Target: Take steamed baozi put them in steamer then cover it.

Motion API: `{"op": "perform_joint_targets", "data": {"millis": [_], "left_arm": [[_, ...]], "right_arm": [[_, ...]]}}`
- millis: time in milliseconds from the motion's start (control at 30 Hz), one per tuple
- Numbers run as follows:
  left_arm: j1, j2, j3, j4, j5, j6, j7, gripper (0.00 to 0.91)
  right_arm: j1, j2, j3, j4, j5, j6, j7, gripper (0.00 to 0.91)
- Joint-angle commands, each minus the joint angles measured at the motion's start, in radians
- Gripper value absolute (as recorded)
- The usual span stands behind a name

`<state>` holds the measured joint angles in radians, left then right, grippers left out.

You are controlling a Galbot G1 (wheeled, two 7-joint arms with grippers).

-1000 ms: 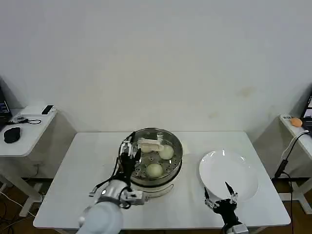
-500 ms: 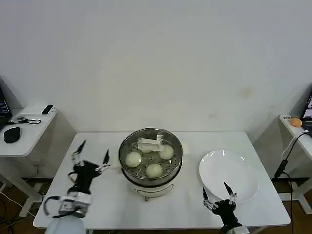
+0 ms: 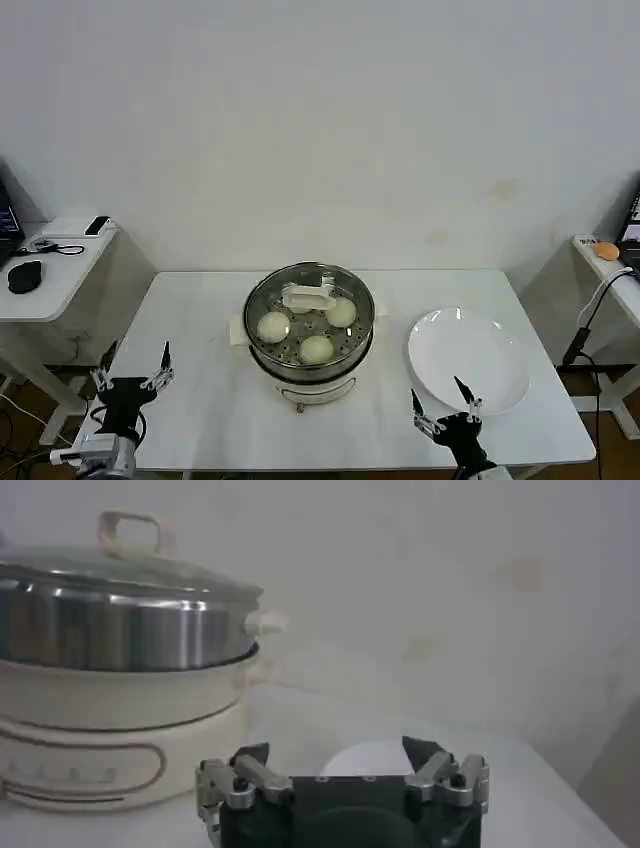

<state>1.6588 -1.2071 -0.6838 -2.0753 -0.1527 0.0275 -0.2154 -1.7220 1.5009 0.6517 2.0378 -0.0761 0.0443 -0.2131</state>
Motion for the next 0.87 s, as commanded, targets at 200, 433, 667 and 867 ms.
{"op": "perform_joint_targets", "data": {"millis": [200,433,667,867], "left_arm": [[0.078,-0.053,-0.061,0.05,-0.039,-0.086,0.045,0.907],[0.084,-0.076,-0.045,0.035,-0.004,-0.089,0.062,0.907],[0.096,-0.079,-0.043,0.033,0.008,-0.087,0.077,0.907],[0.119,-0.085,-0.04,0.033,0.002,-0.09,0.081,0.907]], "right_arm": [[0.004,-0.022,-0.024,-0.012,0.008,-0.046,-0.009,0.907],[0.009,-0.023,-0.014,-0.026,0.009,-0.029,-0.023,0.907],[-0.001,-0.018,-0.005,-0.027,0.006,-0.013,-0.036,0.907],[-0.016,-0.021,0.006,-0.02,0.013,-0.007,-0.039,0.907]]}}
